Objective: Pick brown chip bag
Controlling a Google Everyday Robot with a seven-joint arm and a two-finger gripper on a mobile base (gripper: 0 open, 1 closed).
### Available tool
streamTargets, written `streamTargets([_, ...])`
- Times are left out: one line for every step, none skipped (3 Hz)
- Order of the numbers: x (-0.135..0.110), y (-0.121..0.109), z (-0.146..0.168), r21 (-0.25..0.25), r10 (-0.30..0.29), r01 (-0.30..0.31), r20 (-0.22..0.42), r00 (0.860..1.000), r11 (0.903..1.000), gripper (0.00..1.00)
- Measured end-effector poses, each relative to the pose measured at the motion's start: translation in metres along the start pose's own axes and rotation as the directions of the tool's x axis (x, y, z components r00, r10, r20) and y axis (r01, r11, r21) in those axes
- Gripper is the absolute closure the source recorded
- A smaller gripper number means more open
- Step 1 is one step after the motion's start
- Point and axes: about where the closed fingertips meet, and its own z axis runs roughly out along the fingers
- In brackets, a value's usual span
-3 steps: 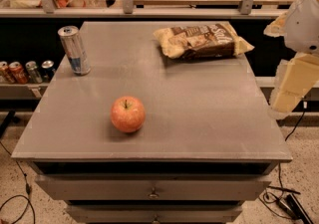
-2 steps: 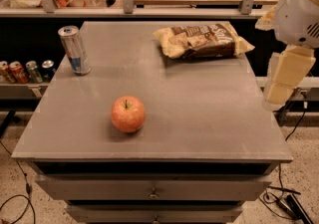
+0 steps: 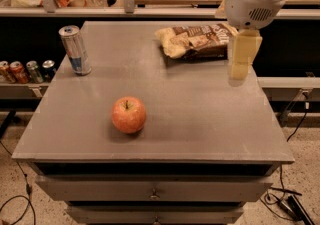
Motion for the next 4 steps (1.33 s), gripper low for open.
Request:
streamTargets([-0.035, -0.030, 0.033, -0.017, -0.068, 0.068, 0.021, 0.997, 0.9975, 0.00])
streamTargets([-0.035, -0.031, 0.033, -0.016, -0.068, 0.068, 0.021, 0.997, 0.9976, 0.00])
streamTargets([-0.035, -0.038, 0.037, 0.001, -0.053, 0.053, 0.020, 0.998, 0.9986, 0.00])
streamTargets([-0.031, -0.069, 0.057, 0.023, -0.025, 0.025, 0.022, 0.999, 0.9994, 0.00])
